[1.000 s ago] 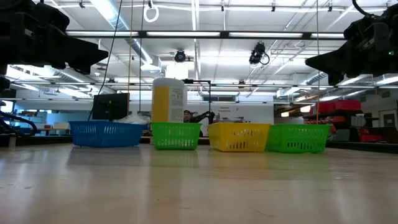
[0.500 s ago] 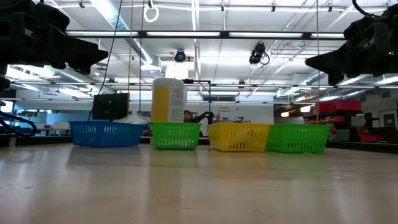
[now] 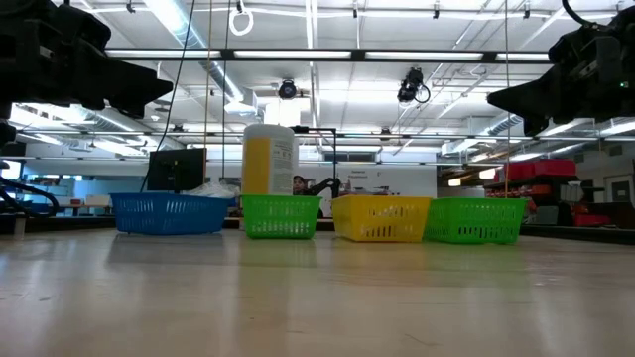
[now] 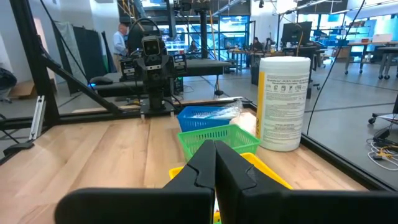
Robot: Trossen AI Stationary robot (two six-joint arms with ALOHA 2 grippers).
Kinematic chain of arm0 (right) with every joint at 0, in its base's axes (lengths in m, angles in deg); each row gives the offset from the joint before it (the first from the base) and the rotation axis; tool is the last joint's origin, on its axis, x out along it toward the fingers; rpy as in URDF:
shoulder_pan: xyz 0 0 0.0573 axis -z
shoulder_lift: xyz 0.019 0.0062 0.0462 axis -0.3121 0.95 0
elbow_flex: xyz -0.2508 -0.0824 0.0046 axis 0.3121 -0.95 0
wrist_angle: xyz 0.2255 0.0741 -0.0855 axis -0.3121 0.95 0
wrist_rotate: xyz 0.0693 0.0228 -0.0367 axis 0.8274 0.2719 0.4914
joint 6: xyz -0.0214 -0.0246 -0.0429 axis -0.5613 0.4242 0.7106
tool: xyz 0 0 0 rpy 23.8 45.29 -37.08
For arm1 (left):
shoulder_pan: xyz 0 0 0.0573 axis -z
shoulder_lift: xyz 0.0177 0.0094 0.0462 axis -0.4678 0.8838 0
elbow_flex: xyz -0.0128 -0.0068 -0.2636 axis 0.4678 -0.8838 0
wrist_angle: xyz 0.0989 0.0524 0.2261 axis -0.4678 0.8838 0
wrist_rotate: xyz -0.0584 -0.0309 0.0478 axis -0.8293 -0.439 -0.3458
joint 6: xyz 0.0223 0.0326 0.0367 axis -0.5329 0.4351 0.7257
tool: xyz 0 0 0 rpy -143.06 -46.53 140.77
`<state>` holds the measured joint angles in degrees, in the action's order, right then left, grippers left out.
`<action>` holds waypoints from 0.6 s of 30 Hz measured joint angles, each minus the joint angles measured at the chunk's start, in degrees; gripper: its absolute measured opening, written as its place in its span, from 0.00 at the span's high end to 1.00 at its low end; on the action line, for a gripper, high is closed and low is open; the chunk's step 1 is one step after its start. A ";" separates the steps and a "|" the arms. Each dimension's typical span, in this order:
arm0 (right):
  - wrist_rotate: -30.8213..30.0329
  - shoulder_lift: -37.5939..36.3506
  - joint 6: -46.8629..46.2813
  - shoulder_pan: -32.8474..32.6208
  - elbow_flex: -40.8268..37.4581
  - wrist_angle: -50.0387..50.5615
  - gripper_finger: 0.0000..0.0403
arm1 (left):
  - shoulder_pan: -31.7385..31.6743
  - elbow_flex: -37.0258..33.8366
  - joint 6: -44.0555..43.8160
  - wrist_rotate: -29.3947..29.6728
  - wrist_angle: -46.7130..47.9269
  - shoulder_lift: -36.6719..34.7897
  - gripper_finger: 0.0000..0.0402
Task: Pick & Place Travel size toiletries
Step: Return to Home Position
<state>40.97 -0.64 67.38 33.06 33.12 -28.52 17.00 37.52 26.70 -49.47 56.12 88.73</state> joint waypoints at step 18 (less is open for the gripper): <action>-0.01 0.00 0.00 0.00 0.00 0.00 0.99 | -0.01 0.00 0.02 0.01 0.00 0.00 0.52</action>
<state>40.96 -0.64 67.38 33.06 33.12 -28.52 16.99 37.52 26.71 -49.46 56.12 88.73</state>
